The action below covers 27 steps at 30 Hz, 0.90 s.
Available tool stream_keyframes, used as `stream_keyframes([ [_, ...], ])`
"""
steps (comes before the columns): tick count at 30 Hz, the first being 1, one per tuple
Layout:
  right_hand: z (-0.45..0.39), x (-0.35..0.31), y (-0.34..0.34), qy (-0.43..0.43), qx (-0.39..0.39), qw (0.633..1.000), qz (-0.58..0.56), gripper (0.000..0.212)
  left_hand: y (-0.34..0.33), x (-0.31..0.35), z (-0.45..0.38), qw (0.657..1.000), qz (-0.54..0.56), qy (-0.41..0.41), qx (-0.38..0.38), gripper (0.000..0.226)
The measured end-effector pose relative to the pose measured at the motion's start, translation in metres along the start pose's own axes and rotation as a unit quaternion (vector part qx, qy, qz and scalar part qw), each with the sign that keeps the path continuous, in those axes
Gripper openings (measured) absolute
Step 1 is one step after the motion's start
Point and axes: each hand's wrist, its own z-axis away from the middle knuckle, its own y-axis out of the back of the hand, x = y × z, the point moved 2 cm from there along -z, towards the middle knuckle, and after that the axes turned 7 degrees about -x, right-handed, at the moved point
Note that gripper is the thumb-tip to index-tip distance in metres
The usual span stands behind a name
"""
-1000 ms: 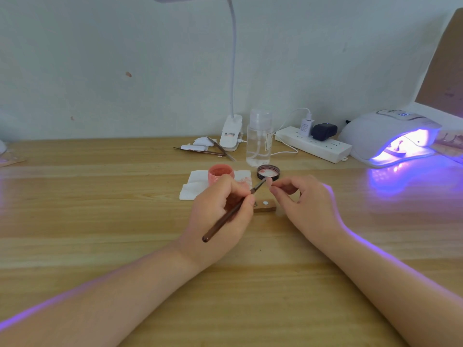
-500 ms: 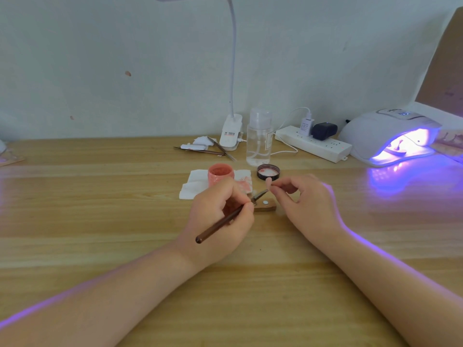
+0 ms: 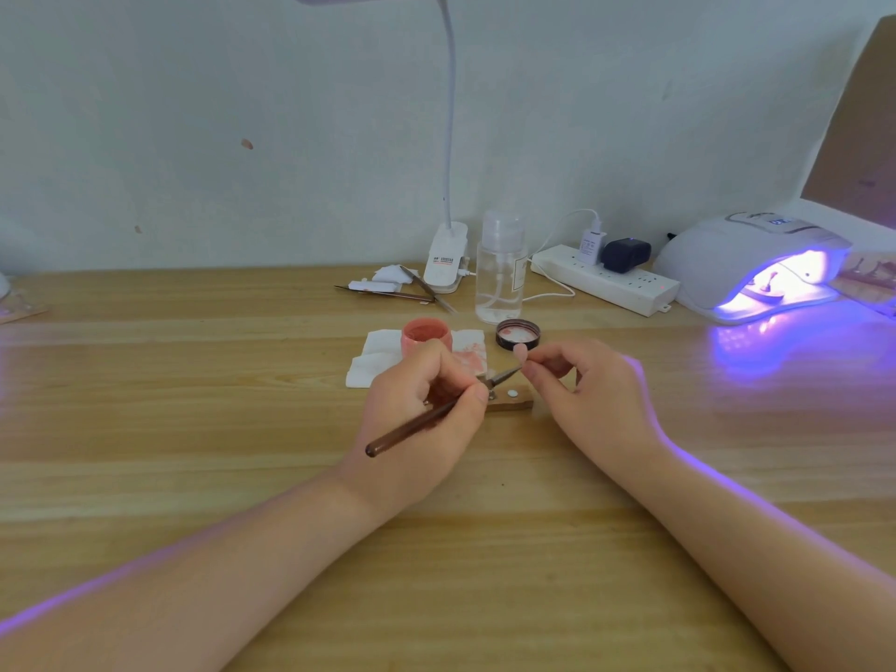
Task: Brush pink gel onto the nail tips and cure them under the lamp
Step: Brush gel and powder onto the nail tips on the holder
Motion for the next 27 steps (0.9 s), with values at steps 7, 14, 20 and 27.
stream_keyframes([
  [7,0.001,-0.002,0.000,0.003,0.001,1.000,-0.020,0.009,0.000,-0.003,-0.002,0.999,0.019,0.030,0.038,0.020],
  [14,0.001,-0.003,0.001,0.006,0.000,1.000,-0.024,0.010,0.000,-0.002,-0.002,0.999,0.035,0.027,0.008,0.016],
  [20,0.001,-0.001,0.001,-0.016,-0.008,0.999,-0.031,0.008,0.007,0.006,-0.005,0.998,0.046,0.028,0.019,0.017],
  [27,0.001,0.000,0.000,-0.025,-0.010,0.999,-0.029,0.014,0.047,0.008,-0.059,0.975,-0.014,0.198,0.099,0.013],
])
